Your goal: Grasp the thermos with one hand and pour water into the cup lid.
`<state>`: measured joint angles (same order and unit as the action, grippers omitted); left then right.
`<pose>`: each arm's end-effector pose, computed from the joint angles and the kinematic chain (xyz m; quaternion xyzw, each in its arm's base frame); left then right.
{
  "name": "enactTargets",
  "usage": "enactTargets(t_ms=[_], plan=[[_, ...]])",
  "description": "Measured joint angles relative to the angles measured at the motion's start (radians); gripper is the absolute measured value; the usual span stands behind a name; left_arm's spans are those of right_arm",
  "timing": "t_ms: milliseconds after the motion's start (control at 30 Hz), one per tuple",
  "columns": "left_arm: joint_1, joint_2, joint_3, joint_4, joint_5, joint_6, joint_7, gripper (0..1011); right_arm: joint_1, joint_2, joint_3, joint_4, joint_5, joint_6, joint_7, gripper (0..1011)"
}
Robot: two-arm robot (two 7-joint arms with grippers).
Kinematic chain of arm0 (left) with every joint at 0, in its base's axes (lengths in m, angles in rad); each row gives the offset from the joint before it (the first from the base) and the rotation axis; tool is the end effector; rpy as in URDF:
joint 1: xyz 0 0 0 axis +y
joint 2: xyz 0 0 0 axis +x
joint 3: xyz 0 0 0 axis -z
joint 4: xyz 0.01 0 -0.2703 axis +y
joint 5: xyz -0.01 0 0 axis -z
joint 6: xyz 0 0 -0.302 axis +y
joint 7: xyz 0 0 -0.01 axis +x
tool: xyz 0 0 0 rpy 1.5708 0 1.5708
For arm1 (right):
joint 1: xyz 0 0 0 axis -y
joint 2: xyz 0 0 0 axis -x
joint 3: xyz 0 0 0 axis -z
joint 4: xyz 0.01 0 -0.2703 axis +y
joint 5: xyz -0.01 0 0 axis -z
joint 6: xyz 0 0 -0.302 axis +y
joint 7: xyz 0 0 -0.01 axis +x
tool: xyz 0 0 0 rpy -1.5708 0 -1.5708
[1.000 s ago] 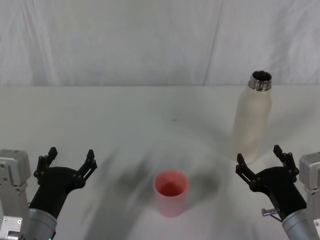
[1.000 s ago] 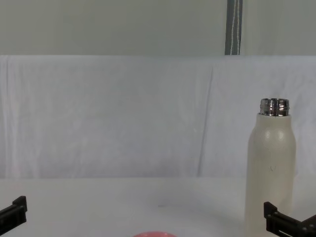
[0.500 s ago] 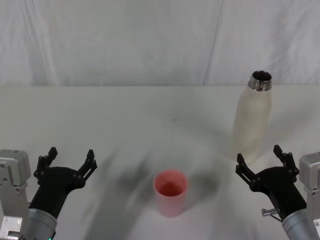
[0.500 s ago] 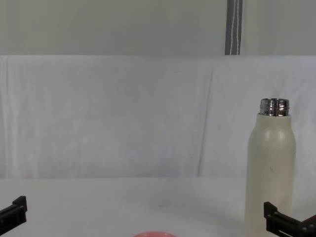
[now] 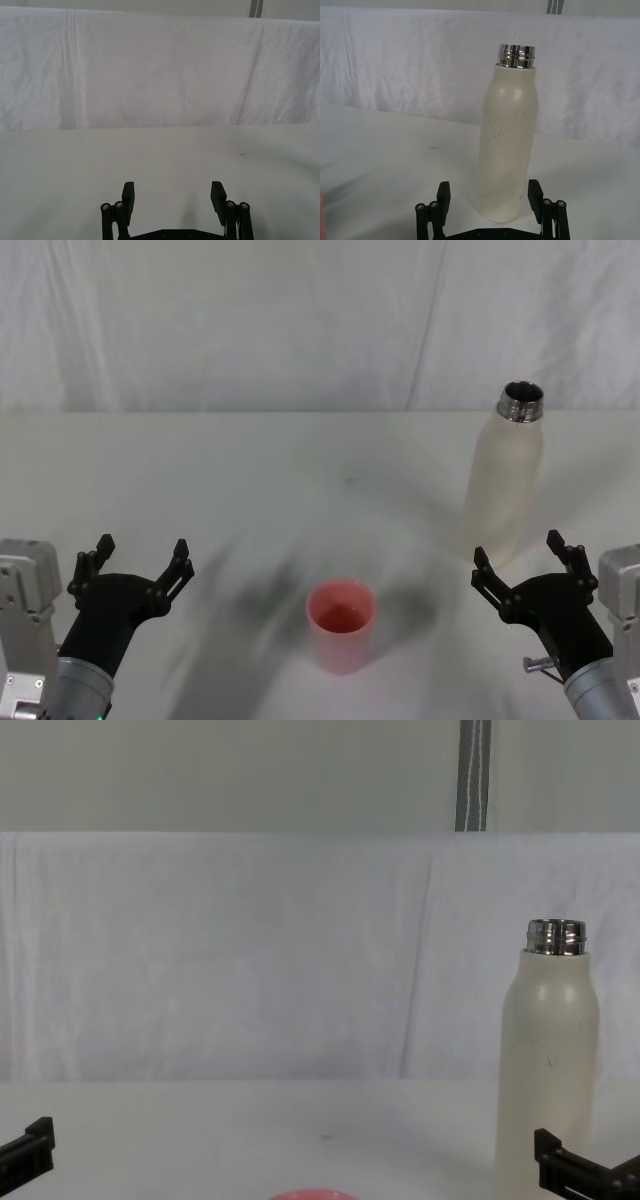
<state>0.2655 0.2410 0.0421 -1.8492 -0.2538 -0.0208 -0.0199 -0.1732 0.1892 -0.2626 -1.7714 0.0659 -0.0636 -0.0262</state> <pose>0.2512 0.0336 -0.2668 -0.0174 0.0064 0.6616 0.7496 0.2627 0.0401 -0.2784 -0.0014 -0.0413 -0.6058 0.7946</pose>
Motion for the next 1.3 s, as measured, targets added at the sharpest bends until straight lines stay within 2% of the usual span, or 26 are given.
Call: enactTargets(t_ms=[1300], plan=[[0.0,0.0,0.0,0.0,0.0,0.0,0.0,1001,0.0,0.0,0.0,0.0,0.0,0.0,0.0,1003]])
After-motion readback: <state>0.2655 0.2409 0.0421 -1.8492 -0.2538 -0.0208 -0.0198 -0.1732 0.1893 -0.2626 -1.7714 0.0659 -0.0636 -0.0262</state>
